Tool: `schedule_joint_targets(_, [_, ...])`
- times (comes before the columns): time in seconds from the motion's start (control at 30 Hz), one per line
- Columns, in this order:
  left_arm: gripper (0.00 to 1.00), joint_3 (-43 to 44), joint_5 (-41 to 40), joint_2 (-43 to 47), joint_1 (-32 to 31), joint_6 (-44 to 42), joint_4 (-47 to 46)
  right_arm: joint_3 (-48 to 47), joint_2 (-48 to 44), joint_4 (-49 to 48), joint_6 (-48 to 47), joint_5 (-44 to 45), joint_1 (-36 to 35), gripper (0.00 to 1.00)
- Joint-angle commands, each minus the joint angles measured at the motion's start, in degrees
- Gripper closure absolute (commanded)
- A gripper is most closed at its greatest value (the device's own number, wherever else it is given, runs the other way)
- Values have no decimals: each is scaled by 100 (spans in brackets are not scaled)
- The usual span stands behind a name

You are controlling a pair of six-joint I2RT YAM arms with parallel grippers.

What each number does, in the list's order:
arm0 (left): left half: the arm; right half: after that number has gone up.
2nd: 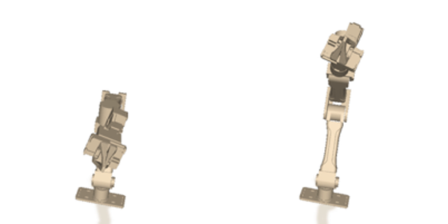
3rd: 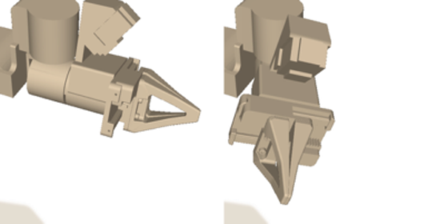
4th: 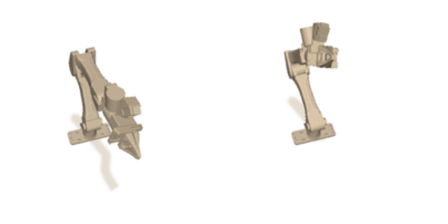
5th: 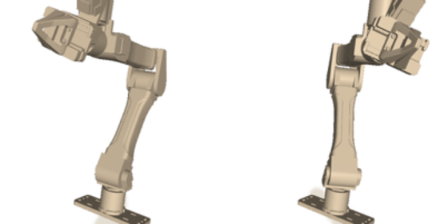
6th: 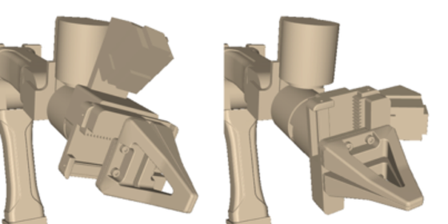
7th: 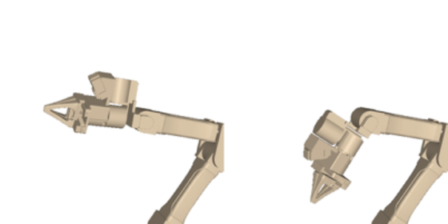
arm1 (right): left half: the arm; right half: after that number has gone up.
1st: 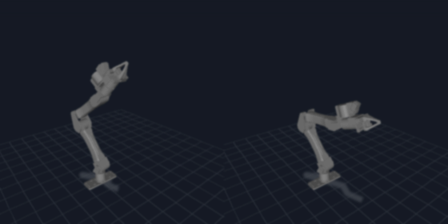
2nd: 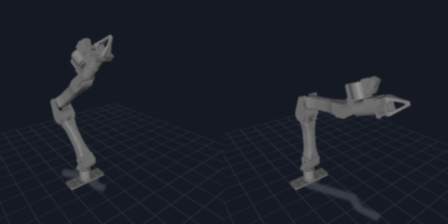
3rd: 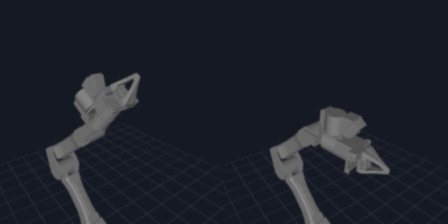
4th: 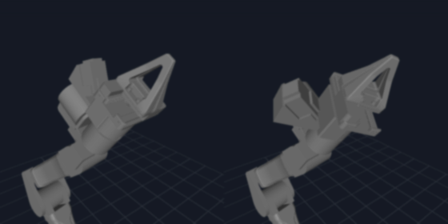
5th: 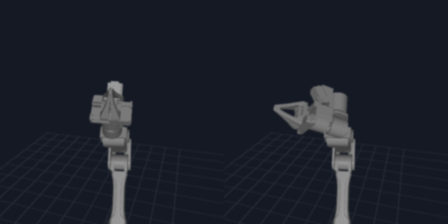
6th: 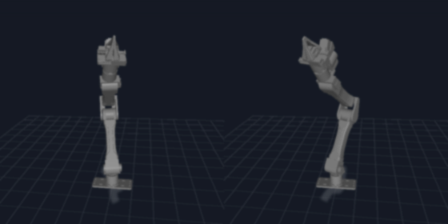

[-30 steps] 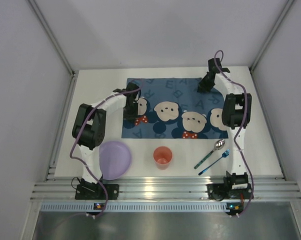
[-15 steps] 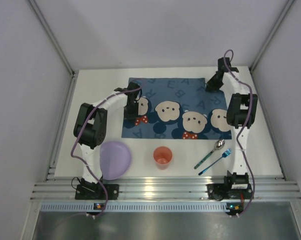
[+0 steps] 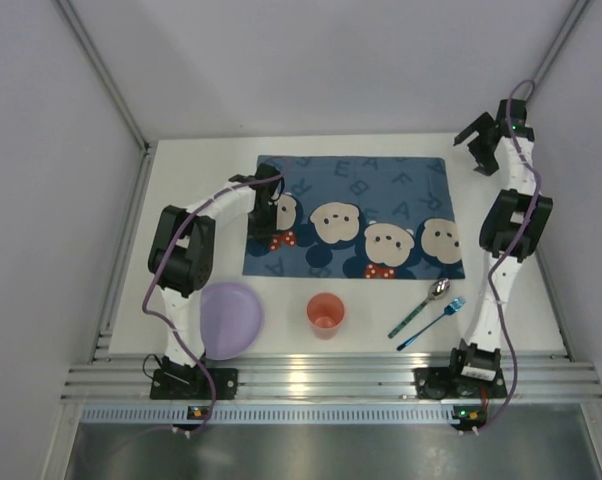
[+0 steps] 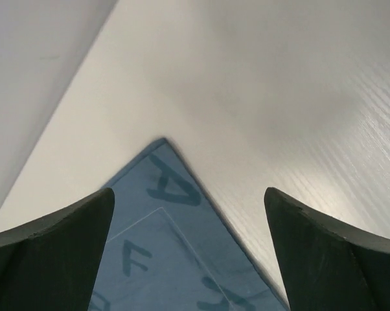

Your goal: Set the dinner table for one person

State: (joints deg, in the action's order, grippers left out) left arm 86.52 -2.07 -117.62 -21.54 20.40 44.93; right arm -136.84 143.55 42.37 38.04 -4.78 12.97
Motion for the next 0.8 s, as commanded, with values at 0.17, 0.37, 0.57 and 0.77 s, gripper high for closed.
schedule_joint_targets(0.17, [100, 558, -224, 2, 45, 60, 51, 1777, -2602, -853, -499, -524, -242, 0])
schedule_joint_targets(0.37, [69, 1209, -242, 449, 80, 359, 438, 4169, -3710, -1151, -850, -1172, -585, 0])
schedule_joint_targets(0.57, [51, 919, -373, 785, 202, 421, -194, 4605, -3027, -1178, -790, -1877, -928, 0])
schedule_joint_targets(0.77, [54, 1192, -215, 688, 335, 500, 34, 3650, -1955, -995, -632, -2071, -1244, 0])
